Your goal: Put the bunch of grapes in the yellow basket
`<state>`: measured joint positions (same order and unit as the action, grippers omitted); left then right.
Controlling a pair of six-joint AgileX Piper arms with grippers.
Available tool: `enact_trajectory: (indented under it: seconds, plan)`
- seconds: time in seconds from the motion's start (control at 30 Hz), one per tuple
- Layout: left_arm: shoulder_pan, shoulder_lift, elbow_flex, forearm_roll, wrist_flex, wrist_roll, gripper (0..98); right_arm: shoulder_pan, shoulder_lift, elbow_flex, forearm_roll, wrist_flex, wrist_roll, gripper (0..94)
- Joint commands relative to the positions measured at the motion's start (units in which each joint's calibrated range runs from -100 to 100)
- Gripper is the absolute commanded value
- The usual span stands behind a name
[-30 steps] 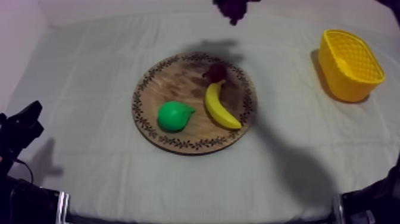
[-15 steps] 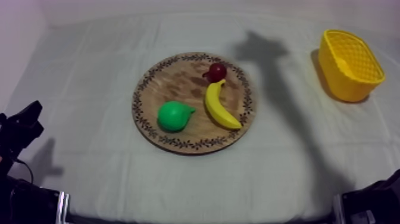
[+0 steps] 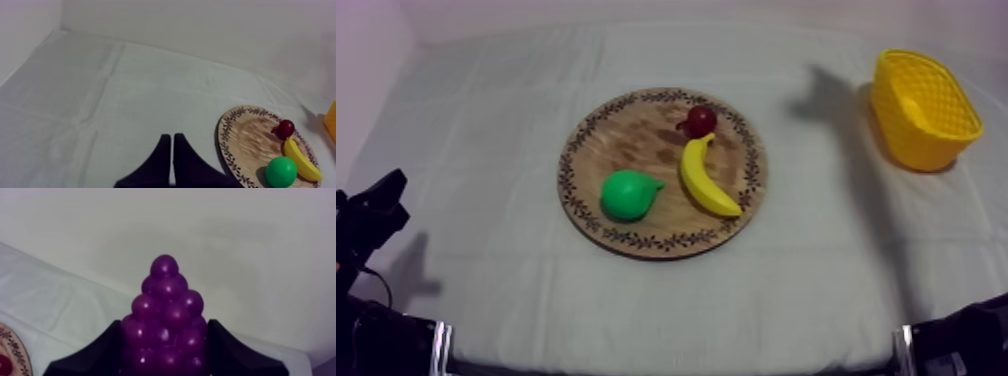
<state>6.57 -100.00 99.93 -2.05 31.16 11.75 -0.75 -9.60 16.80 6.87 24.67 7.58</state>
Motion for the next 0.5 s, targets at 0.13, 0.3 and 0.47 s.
enact_trajectory:
  seconds: [0.13, 0.3, 0.47]
  plan:
    - [0.0, 0.0, 0.0, -0.02, 0.0, 0.0, 0.1, 4.2, -1.7, 5.5, -2.3, -5.4, 4.0, 22.3]
    - [0.0, 0.0, 0.0, -0.02, 0.0, 0.0, 0.1, 7.0, -1.5, 7.9, -3.5, -8.1, 5.9, 22.3]
    - [0.0, 0.0, 0.0, -0.02, 0.0, 0.0, 0.1, 8.8, 0.7, 8.4, -4.3, -8.6, 6.8, 22.1]
